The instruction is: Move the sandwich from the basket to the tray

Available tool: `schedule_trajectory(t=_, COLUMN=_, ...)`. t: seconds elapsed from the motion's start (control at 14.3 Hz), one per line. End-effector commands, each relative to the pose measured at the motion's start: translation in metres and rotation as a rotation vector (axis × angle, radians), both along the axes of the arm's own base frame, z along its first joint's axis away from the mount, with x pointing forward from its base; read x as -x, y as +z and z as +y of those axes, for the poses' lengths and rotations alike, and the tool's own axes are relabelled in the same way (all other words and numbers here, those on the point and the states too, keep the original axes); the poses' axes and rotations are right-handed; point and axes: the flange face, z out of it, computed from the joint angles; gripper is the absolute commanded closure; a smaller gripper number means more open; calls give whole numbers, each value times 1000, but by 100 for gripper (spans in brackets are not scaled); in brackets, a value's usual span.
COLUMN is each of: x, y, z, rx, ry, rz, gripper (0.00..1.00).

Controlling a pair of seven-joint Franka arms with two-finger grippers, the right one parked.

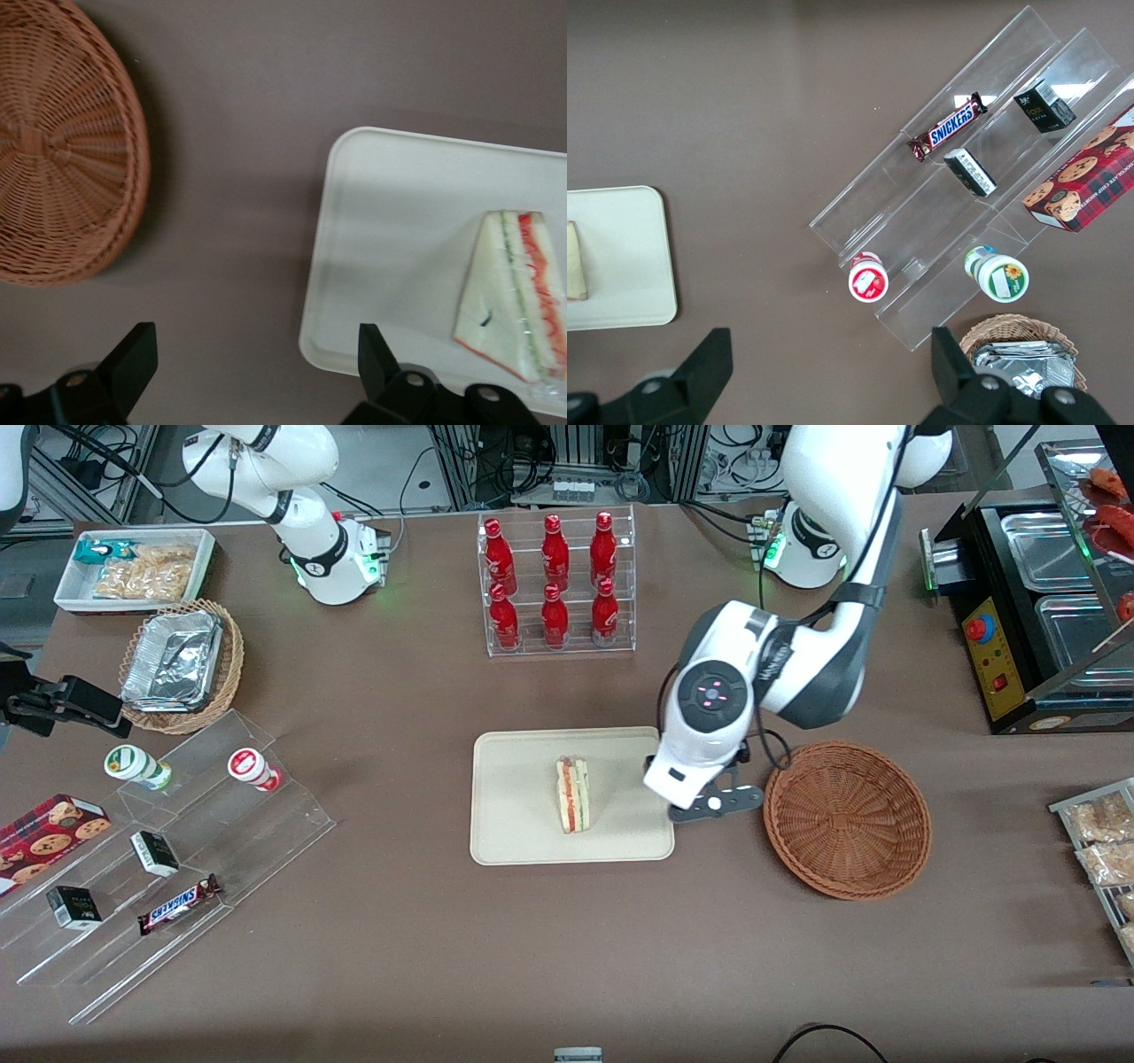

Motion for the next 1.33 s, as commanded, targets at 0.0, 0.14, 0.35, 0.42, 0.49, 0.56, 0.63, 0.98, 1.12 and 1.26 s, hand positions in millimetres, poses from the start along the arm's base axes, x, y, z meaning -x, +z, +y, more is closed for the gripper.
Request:
schedule_trajectory(t=0.0, x=-1, y=23, z=50, rx=43, ry=-29, rz=40, gripper=0)
schedule_trajectory(t=0.14, x=-5, y=40, z=85, rx=38, ry=-31, rz=64, gripper=0)
schedule_trajectory(t=0.35, x=-17, y=69, z=155, rx=65, ry=5, rz=76, gripper=0)
schedule_trajectory(t=0.42, x=-11, y=78, z=152, rx=87, ry=-34, rz=93, gripper=0)
schedule_trajectory(t=0.49, x=-14, y=87, z=180, rx=96, ry=-25, rz=98, gripper=0)
schedule_trajectory(t=0.56, x=-11, y=98, z=189, rx=106, ry=-40, rz=96, gripper=0)
schedule_trajectory(t=0.63, x=-8, y=109, z=207, rx=86, ry=-52, rz=99, gripper=0)
schedule_trajectory(t=0.98, x=10, y=155, z=243, rx=50, ry=-121, rz=83, gripper=0)
schedule_trajectory(t=1.12, x=21, y=176, z=269, rx=65, ry=-183, rz=90, gripper=0)
schedule_trajectory(t=1.26, x=32, y=201, z=294, rx=73, ry=-218, rz=66, gripper=0)
